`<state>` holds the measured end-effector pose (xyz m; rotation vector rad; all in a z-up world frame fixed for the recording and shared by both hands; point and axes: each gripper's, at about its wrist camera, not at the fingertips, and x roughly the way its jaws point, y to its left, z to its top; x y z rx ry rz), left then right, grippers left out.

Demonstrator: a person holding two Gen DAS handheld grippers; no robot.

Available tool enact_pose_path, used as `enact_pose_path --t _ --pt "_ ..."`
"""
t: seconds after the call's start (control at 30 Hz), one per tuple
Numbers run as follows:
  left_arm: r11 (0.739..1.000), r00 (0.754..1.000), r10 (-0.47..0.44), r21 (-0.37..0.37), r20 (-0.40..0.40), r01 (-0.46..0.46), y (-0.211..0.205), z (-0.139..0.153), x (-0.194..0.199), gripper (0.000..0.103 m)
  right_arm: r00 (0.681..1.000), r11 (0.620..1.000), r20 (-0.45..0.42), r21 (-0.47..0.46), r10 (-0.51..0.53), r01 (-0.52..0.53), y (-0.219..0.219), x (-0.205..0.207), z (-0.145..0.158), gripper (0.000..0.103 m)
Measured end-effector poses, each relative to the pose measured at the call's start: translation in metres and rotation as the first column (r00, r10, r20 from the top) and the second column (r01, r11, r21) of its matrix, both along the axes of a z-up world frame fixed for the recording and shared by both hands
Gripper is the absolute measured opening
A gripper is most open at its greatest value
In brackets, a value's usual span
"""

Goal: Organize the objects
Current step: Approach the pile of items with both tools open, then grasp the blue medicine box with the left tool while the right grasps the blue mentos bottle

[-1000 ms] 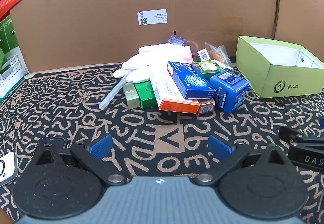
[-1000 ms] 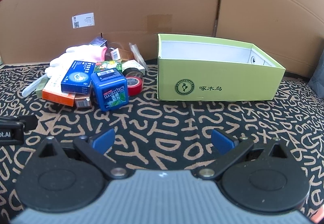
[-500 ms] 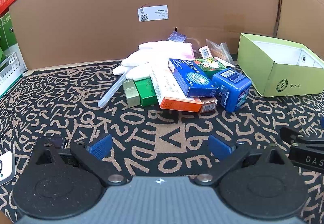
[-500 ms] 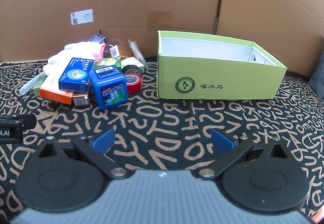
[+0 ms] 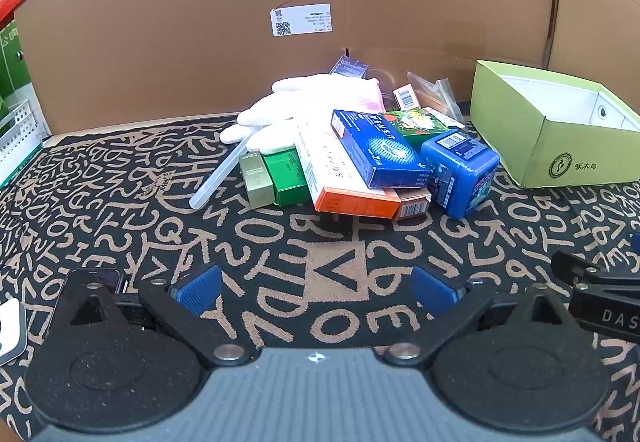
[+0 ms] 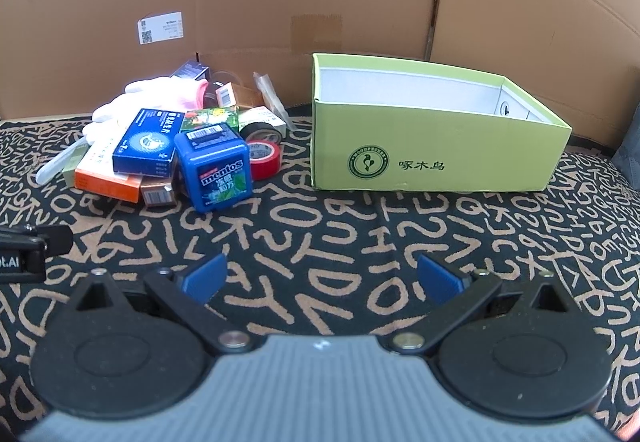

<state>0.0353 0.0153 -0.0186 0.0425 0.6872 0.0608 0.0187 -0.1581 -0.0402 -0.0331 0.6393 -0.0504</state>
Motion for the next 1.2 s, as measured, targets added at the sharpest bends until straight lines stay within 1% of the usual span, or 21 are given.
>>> enact_pose_path --t 0.57,0.67,0.73,0.8,0.87,0.93,0.97,1.03,1.1,1.13,1.17,1.2 --pt "1.0 1.0 0.003 0.003 -0.019 -0.003 0.001 -0.004 0.01 0.103 0.999 1.0 -0.027 0.019 0.018 -0.018 0.0 0.01 -0.005 0.103" --pt "1.0 1.0 -0.018 0.01 -0.011 0.018 0.002 -0.003 0.012 0.103 0.998 0.998 -0.01 0.041 0.055 -0.055 0.0 0.012 -0.006 0.103" --pt "0.999 0.999 -0.043 -0.006 0.02 0.044 0.005 0.002 0.017 0.103 0.995 0.994 0.016 0.058 0.094 -0.095 0.003 0.014 -0.005 0.103" --pt "0.996 0.995 -0.071 -0.042 0.065 0.073 0.011 0.011 0.025 0.103 0.988 0.988 0.065 0.059 0.137 -0.141 0.006 0.02 -0.003 0.103" --pt "0.994 0.992 -0.085 -0.064 0.094 0.092 0.014 0.016 0.04 0.103 0.975 0.981 0.134 0.055 0.176 -0.185 0.01 0.028 -0.002 0.103" --pt "0.992 0.99 -0.098 -0.073 0.097 0.105 0.012 0.014 0.06 0.103 0.945 0.965 0.212 0.035 0.248 -0.261 0.015 0.038 -0.001 0.103" --pt "0.99 0.99 -0.103 -0.085 0.092 0.111 0.011 0.013 0.071 0.103 0.931 0.958 0.237 0.008 0.277 -0.287 0.019 0.044 -0.001 0.103" --pt "0.986 0.992 -0.088 -0.132 0.088 0.1 0.01 0.014 0.09 0.102 0.91 0.94 0.241 -0.042 0.338 -0.338 0.03 0.06 0.0 0.103" --pt "0.975 0.989 -0.121 -0.178 0.08 0.134 0.005 0.016 0.105 0.102 0.893 0.922 0.232 -0.046 0.385 -0.386 0.038 0.078 -0.001 0.103" --pt "0.97 0.987 -0.145 -0.188 0.064 0.154 0.001 0.016 0.114 0.102 0.893 0.919 0.224 -0.035 0.39 -0.392 0.04 0.085 -0.002 0.103" --pt "0.97 0.986 -0.158 -0.181 0.05 0.164 -0.005 0.015 0.121 0.102 0.895 0.917 0.213 -0.019 0.393 -0.398 0.041 0.092 -0.005 0.101" --pt "0.973 0.986 -0.165 -0.156 0.038 0.169 -0.011 0.012 0.129 0.102 0.896 0.914 0.2 0.005 0.396 -0.405 0.04 0.097 -0.008 0.096"
